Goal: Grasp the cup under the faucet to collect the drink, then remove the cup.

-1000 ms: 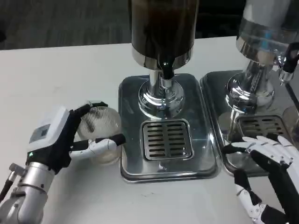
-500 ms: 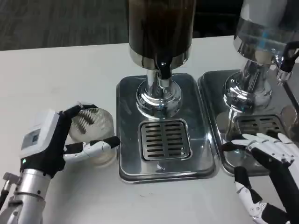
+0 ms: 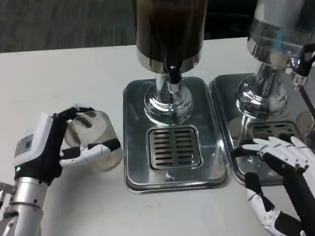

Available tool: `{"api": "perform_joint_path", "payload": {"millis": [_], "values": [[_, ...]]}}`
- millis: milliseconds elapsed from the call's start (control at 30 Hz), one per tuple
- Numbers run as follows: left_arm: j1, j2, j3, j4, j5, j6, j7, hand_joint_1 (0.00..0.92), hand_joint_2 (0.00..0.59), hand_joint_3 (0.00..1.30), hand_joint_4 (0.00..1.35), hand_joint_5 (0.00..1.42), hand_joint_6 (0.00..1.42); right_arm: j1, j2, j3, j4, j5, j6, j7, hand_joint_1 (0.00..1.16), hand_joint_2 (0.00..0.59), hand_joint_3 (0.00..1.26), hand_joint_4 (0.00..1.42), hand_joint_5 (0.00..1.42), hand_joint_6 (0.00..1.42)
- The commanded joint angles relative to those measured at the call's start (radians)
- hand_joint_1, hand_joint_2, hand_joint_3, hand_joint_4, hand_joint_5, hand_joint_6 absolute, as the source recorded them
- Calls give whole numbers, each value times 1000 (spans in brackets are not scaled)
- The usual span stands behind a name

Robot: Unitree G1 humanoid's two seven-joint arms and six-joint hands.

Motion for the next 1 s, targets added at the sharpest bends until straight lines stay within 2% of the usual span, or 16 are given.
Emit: {"api": "perform_joint_path", "payload": {"millis": [33, 633, 1000], "values": [[8, 24, 28, -53, -28, -30, -19, 735, 0, 645, 743, 1022, 1424, -5, 2, 3, 15, 12, -16, -7, 564, 581, 429, 294, 235, 113], [27, 41, 59, -168, -23, -24, -68, 736, 0, 660, 753, 1025, 1424, -12, 17, 7, 29, 13, -29, -15, 539, 575, 433, 299, 235, 113], [21, 36, 48, -256, -1, -1, -137, 736, 0, 662, 770, 1037, 1424, -5, 28, 7, 24, 13, -31, -18, 529, 575, 433, 299, 235, 113]]}}
